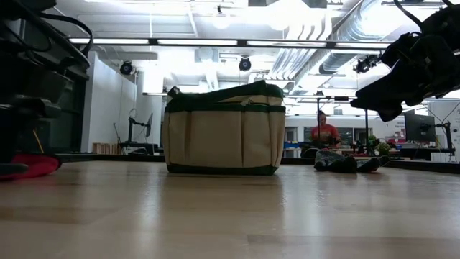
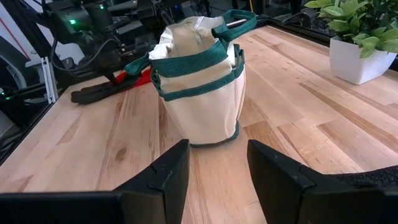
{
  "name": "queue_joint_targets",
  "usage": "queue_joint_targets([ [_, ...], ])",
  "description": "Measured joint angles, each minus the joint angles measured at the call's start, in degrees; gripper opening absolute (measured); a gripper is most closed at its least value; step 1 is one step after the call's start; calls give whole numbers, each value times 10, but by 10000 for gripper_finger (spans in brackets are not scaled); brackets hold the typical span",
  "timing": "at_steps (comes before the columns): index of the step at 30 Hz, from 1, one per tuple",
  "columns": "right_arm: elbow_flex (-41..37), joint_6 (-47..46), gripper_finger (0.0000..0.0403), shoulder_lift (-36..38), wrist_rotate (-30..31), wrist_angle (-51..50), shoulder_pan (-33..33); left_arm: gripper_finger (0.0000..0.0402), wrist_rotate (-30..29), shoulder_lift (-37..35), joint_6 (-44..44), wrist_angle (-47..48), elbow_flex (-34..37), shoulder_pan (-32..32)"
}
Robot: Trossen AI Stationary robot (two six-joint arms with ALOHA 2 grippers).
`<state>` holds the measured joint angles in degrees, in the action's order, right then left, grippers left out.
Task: Pick & Place Garden tools in Gardening bag
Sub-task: Put the red glove into the gardening bag
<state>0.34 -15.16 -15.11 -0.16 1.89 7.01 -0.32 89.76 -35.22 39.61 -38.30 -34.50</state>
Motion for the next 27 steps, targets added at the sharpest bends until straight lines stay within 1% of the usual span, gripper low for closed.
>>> queue_joint_targets([
  [3,0,0,153,0,0,0,0,304,-3,0,-5,-10,0,0],
  [13,0,0,153,0,0,0,0,197,-28,0,-15,-58,1,-1],
  [17,0,0,153,0,0,0,0,155,-43,0,-16,-92,4,-1],
  [21,0,0,153,0,0,0,0,101,-61,3,-27,-124,6,0],
  [25,0,0,153,0,0,0,0,32,-74,5,-30,-150,8,-1],
  [27,0,0,153,0,0,0,0,13,-79,5,-30,-162,8,-1],
])
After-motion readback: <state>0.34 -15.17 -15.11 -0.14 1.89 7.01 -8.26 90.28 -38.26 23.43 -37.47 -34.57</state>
